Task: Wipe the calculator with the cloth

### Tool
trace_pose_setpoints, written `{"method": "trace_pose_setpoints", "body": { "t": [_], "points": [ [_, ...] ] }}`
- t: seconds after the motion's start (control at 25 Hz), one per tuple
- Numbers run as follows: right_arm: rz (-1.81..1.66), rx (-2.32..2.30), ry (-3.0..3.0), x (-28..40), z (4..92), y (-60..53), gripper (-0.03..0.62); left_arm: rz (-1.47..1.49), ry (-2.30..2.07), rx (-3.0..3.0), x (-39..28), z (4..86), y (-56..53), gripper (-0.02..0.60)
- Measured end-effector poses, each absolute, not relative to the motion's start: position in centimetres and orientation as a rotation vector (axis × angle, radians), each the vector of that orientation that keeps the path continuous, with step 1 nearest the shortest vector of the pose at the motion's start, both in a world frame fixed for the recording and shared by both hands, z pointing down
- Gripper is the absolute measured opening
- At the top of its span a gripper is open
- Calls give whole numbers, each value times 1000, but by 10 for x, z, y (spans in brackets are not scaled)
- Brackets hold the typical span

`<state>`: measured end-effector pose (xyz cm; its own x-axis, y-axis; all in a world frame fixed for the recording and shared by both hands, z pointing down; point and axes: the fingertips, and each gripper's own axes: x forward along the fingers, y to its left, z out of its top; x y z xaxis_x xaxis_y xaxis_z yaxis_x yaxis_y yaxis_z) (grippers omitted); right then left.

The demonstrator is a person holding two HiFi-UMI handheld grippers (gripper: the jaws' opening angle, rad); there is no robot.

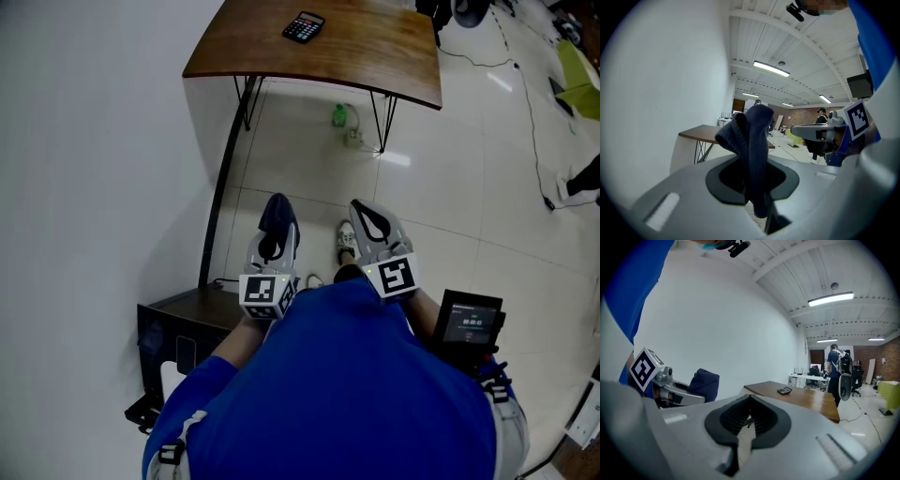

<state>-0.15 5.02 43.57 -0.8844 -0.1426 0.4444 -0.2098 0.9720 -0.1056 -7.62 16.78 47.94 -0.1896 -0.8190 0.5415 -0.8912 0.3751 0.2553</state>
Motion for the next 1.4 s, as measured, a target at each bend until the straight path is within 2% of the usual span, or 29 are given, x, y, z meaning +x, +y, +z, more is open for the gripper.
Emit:
{"method": "trace_pose_setpoints", "body": {
  "t": [0.16, 0.28, 0.6, 1.4],
  "points": [
    [239, 219, -2649, -62, 484, -12, 0, 144, -2028, 1434, -136, 523, 107, 64],
    [249, 189, -2650, -82, 498, -42, 0, 150, -2038, 1408, -155, 532, 76, 64],
    [91, 288, -2807, -18, 398, 36, 0, 134, -2179, 1589, -103, 437, 140, 64],
    [117, 294, -2826, -21, 399, 37, 1, 143, -2238, 1606, -121, 420, 128, 64]
  ]
}}
